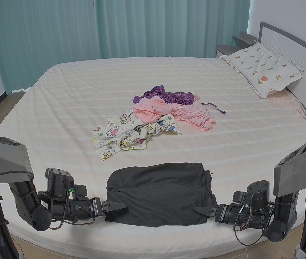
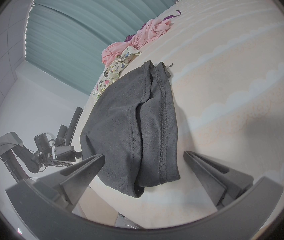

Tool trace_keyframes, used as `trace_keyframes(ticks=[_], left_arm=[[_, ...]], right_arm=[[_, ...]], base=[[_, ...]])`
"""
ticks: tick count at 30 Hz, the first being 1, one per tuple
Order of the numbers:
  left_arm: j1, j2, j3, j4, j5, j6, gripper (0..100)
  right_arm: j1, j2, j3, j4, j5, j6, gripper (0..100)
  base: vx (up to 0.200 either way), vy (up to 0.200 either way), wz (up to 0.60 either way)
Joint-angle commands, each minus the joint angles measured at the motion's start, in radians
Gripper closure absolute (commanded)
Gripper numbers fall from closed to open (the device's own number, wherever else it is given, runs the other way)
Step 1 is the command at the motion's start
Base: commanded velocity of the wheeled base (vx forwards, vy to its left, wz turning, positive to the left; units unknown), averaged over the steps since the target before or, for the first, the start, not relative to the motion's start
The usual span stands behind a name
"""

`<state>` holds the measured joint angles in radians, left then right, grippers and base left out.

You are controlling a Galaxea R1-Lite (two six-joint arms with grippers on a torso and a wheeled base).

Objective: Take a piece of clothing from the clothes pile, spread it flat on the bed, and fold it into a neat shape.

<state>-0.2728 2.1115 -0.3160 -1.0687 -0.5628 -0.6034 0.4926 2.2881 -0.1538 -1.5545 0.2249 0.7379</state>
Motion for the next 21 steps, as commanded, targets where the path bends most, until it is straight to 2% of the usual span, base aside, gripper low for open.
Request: trace_keyframes(ticks=[1, 4, 5, 6, 7, 16, 21], left_arm=[[-0.026, -0.01, 0.014, 0.0, 0.0, 0.001, 0], [-0.026, -0.004, 0.015, 0.0, 0.0, 0.019, 0], [-0.026, -0.004, 0.015, 0.0, 0.0, 0.022, 100], [-0.026, -0.004, 0.015, 0.0, 0.0, 0.022, 100], [-0.025, -0.001, 0.015, 0.003, 0.0, 0.039, 100], [-0.026, -0.034, 0.018, 0.013, 0.004, 0.037, 100], [-0.029, -0.068, 0.012, 0.087, 0.004, 0.039, 100]], right_arm=[[0.004, 0.01, -0.01, -0.009, 0.002, 0.005, 0], [0.014, 0.014, -0.012, -0.009, 0.001, 0.005, 0], [0.014, 0.016, -0.012, -0.009, 0.001, 0.005, 0], [0.014, 0.016, -0.012, -0.009, 0.001, 0.005, 0], [0.014, 0.025, -0.021, -0.01, -0.001, 0.005, 100], [0.014, 0.011, 0.007, -0.009, -0.009, 0.006, 100], [0.011, -0.012, 0.042, -0.009, -0.007, 0.002, 100]], base=[[0.0, 0.0, 0.0], [0.0, 0.0, 0.0], [0.0, 0.0, 0.0], [0.0, 0.0, 0.0], [0.0, 0.0, 0.0], [0.0, 0.0, 0.0], [0.0, 0.0, 0.0]])
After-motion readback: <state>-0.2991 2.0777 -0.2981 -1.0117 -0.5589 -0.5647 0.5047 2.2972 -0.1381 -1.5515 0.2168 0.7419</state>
